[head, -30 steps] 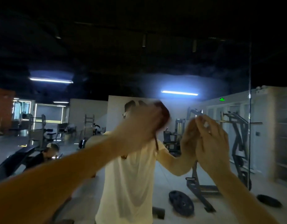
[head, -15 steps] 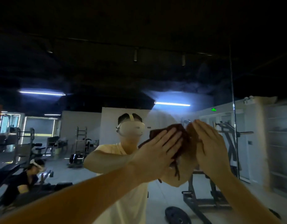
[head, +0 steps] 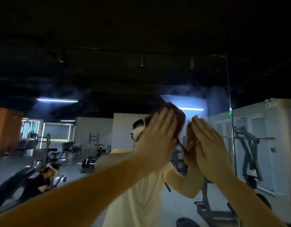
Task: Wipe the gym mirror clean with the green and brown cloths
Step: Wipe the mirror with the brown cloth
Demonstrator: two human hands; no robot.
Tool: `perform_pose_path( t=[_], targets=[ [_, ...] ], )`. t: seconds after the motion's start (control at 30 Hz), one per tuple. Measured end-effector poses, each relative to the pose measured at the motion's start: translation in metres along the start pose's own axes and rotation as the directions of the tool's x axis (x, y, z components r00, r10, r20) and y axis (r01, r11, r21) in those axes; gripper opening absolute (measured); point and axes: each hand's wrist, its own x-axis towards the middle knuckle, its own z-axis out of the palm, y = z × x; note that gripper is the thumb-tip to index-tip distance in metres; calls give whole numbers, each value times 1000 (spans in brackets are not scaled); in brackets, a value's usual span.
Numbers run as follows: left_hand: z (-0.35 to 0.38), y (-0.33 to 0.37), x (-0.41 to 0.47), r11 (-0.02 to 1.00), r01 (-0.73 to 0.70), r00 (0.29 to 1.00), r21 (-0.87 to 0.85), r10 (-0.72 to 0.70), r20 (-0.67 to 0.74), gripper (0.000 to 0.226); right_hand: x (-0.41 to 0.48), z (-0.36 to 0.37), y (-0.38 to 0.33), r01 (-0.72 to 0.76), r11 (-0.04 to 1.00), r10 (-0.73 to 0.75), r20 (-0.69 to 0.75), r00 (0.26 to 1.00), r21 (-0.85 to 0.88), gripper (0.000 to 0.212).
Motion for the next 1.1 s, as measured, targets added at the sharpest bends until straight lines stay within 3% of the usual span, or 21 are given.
perform_pose_path(
  t=[0.07,0.13,0.2,0.27,0.33,0.4,0.47,0.53,0.67,0.77,0.83,0.9,0.97,1.1],
  targets=[
    [6,20,-31,984,-175,981,-30,177,75,71,0,-4,3,-18,990,21,-21,1000,141,54],
    [2,10,-48,928,-371,914,19,362,182,72,1,-6,1,-43,986,48,-26,999,159,54],
    [-7,-24,-36,888,-457,868,43,435,240,72,1,-6,-4,-56,989,58,-5,998,136,55],
    [-21,-64,-5,933,-326,930,154,287,230,73,-3,-3,-6,-25,996,25,8,1000,85,55],
    [-33,-95,27,971,-52,992,235,24,124,68,-5,-5,-6,10,995,-14,42,999,100,56],
    [-37,-94,49,970,187,979,153,-197,48,66,-2,-9,-3,-2,986,-12,81,997,168,61],
    [-30,-62,62,961,272,962,59,-271,-24,67,0,-13,-3,-33,967,11,89,996,251,61],
    [-15,-20,58,981,186,982,45,-185,-26,66,-2,-14,-2,-102,925,73,91,993,365,59],
    [4,30,1,987,-160,983,-19,161,94,69,-2,-27,-11,-250,797,248,79,966,550,47],
    [3,18,-30,895,-445,873,3,433,223,74,7,-32,-25,-302,820,309,68,948,487,39],
    [-6,-12,-24,863,-504,848,34,486,210,76,10,-27,-37,-328,879,321,80,944,346,49],
    [-17,-47,-19,921,-376,919,99,357,169,72,13,-24,-50,-297,941,292,50,955,162,56],
    [-23,-89,-29,980,-155,980,126,137,144,68,17,-19,-61,-246,969,246,48,968,-4,67],
    [-32,-166,-84,988,129,985,84,-138,102,66,24,-5,-82,-169,974,181,68,981,-154,66]
  ],
)
